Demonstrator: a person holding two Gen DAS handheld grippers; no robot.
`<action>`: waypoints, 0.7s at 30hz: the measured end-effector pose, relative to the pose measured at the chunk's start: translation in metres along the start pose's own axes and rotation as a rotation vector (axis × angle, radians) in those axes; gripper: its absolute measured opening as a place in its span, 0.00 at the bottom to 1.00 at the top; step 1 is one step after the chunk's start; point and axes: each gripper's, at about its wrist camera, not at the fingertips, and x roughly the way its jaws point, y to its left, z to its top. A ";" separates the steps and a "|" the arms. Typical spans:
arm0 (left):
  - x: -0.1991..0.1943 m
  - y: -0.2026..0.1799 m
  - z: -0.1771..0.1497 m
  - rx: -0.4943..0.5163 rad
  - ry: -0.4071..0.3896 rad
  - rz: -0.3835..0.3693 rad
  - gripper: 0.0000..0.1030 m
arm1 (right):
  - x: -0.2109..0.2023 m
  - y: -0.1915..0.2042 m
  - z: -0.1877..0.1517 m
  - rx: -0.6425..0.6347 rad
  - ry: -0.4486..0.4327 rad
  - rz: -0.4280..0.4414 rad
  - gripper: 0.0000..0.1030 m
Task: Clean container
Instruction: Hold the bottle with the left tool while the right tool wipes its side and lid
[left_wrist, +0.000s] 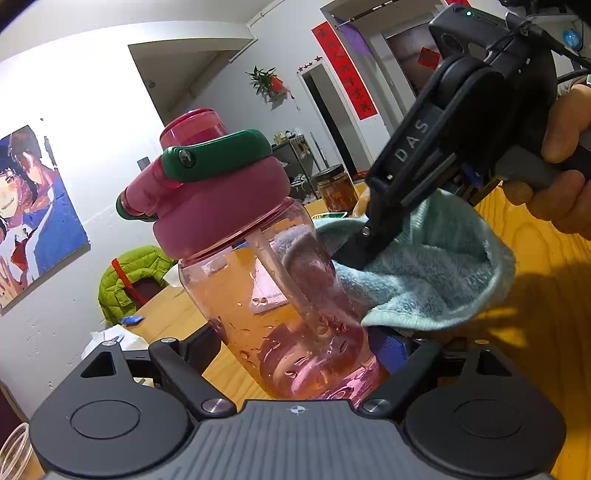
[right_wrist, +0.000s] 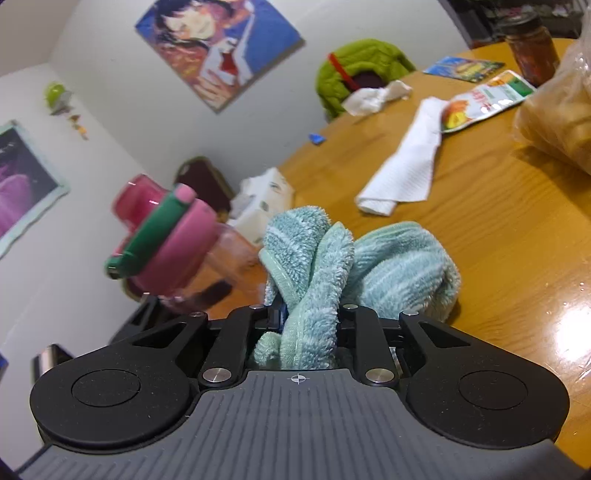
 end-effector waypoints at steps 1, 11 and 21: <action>0.001 0.000 0.002 -0.002 0.001 -0.001 0.82 | -0.001 0.001 0.000 0.003 -0.022 0.003 0.21; -0.005 -0.001 0.001 -0.002 -0.005 0.002 0.82 | -0.017 -0.014 0.003 0.160 -0.164 0.241 0.22; 0.011 -0.006 0.011 -0.001 -0.001 0.012 0.82 | 0.014 -0.011 -0.004 0.067 0.010 -0.042 0.20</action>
